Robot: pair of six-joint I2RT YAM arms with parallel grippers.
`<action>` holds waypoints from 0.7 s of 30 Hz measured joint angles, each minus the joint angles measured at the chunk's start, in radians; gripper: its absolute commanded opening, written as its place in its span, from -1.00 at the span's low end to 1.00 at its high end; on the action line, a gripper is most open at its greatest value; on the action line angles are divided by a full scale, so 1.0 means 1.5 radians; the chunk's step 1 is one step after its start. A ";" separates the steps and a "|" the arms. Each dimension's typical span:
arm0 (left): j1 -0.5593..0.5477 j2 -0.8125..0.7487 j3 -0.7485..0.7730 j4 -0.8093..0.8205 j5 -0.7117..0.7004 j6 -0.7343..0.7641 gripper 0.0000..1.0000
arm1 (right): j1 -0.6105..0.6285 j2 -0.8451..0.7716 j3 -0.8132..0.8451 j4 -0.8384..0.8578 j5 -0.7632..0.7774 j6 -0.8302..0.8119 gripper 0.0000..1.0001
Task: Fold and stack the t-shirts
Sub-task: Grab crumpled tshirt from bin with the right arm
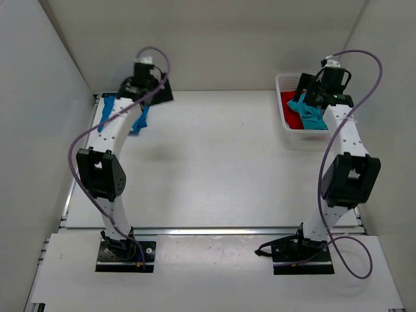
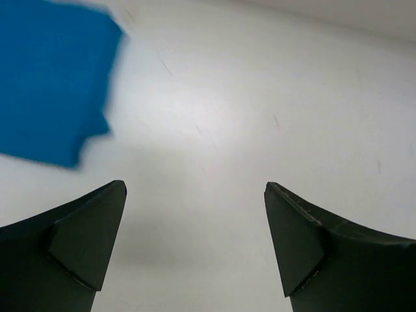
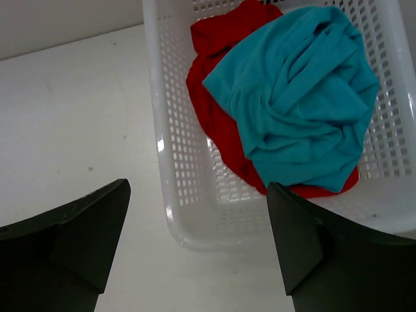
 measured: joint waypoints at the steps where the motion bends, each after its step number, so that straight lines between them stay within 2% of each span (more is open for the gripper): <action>1: -0.033 -0.023 -0.055 0.004 0.013 -0.005 0.97 | -0.001 0.041 0.051 -0.001 0.004 -0.001 0.67; 4: -0.108 -0.067 -0.213 0.016 0.057 -0.021 0.97 | -0.005 0.138 0.154 -0.011 0.018 0.002 0.68; 8: -0.137 -0.102 -0.377 0.018 0.111 -0.041 0.97 | -0.016 0.256 0.259 -0.040 0.058 0.002 0.67; 13: -0.130 -0.167 -0.469 0.020 0.126 -0.054 0.98 | -0.030 0.402 0.374 -0.088 0.108 -0.003 0.66; 16: -0.127 -0.204 -0.477 0.027 0.126 -0.056 0.96 | -0.037 0.467 0.414 -0.101 0.128 -0.008 0.55; 17: -0.126 -0.212 -0.477 0.033 0.126 -0.057 0.97 | -0.039 0.476 0.414 -0.105 0.127 -0.008 0.32; 18: -0.125 -0.218 -0.477 0.037 0.126 -0.058 0.97 | -0.042 0.484 0.414 -0.107 0.124 -0.008 -0.09; 19: -0.124 -0.220 -0.477 0.041 0.126 -0.058 0.96 | -0.044 0.489 0.414 -0.107 0.118 -0.010 -0.88; 20: -0.123 -0.220 -0.477 0.045 0.126 -0.058 0.97 | -0.046 0.490 0.416 -0.110 0.112 -0.012 -1.00; 21: -0.123 -0.220 -0.477 0.045 0.125 -0.058 0.97 | -0.048 0.490 0.422 -0.116 0.108 -0.006 -1.00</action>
